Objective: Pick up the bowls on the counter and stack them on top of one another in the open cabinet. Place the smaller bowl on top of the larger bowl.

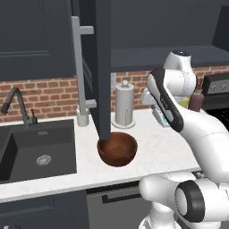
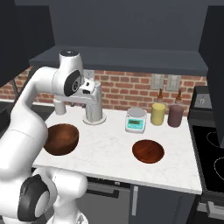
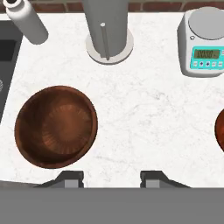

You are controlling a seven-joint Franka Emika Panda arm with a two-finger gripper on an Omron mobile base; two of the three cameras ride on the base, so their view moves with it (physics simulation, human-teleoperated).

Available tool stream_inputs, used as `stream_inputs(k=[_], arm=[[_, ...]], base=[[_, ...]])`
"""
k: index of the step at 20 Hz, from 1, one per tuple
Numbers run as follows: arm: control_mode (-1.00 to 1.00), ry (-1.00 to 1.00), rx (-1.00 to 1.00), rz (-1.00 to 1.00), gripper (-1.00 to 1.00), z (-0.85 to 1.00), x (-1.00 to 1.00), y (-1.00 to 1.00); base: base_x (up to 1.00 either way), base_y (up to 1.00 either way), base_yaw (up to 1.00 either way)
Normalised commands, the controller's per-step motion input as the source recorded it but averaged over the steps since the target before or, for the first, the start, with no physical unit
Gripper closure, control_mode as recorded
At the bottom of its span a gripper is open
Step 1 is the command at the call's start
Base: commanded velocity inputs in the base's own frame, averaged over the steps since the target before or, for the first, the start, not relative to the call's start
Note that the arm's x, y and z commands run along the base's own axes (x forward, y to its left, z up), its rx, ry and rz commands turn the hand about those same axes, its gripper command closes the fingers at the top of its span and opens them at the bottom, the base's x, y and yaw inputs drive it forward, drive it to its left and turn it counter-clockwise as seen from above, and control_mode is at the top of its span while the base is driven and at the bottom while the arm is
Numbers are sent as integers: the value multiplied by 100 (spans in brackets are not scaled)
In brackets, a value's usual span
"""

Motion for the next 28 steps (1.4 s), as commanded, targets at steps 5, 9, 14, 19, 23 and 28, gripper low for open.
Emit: stream_inputs(k=[5, 9, 14, 19, 23, 28], arm=[[-100, 0, 0, 0, -100, -1, 0, -43], [-100, 1, 0, 0, -100, -6, 0, -91], [-100, 7, -12, -2, -100, -18, 0, -100], [-100, 21, -17, -6, -100, -52, 0, -100], [-100, 24, -13, -4, -100, -86, 0, -98], [-100, 18, -8, 0, -100, -91, 3, -66]], base=[[0, 0, 0], [0, 0, 0], [0, 0, 0], [0, 0, 0], [0, 0, 0], [0, 0, 0]])
